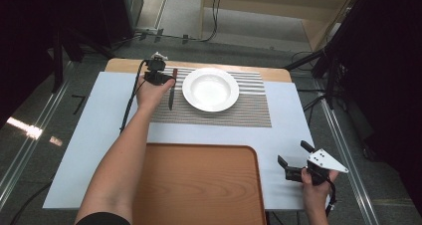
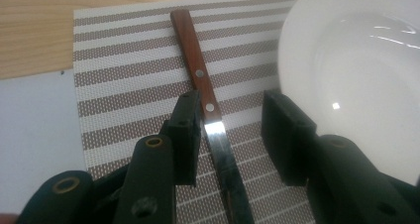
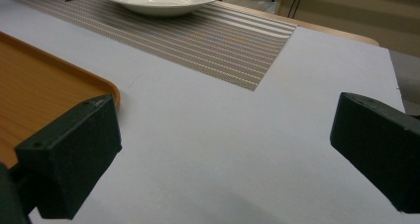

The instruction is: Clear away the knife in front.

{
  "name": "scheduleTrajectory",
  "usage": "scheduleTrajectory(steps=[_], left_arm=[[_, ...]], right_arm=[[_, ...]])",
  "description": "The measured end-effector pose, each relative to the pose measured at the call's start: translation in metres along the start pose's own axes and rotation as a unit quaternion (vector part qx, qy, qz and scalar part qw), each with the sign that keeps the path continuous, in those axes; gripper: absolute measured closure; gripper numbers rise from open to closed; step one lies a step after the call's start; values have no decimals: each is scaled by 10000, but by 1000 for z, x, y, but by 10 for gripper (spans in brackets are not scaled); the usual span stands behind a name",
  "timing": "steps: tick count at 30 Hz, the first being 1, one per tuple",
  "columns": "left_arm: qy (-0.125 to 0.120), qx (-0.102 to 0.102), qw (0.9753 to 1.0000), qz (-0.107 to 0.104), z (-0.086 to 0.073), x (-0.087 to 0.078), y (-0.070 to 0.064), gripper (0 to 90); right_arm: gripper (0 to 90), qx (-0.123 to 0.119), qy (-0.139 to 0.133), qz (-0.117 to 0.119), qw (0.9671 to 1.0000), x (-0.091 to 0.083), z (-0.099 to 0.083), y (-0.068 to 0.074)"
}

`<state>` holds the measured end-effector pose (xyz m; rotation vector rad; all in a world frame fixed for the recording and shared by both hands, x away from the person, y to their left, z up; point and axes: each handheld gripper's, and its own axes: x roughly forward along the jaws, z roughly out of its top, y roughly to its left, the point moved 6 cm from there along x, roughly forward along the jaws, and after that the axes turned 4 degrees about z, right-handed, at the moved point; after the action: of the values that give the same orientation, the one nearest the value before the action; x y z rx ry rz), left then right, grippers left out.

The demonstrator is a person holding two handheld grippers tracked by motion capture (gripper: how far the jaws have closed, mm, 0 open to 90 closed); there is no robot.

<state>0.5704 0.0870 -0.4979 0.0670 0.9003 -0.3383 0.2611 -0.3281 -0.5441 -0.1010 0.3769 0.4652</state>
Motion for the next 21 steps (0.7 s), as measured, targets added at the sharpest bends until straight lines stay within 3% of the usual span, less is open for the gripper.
scheduleTrajectory(steps=[9,10,21], left_arm=[[247,-87,9994,244,4,20,-1,662],[280,-191,9990,290,4,24,0,670],[421,-282,9980,372,-2,38,2,693]], right_arm=[[0,-63,40,-20,10000,2,0,0],[0,-46,45,-22,10000,2,0,0],[0,-92,90,-16,9999,3,0,1]])
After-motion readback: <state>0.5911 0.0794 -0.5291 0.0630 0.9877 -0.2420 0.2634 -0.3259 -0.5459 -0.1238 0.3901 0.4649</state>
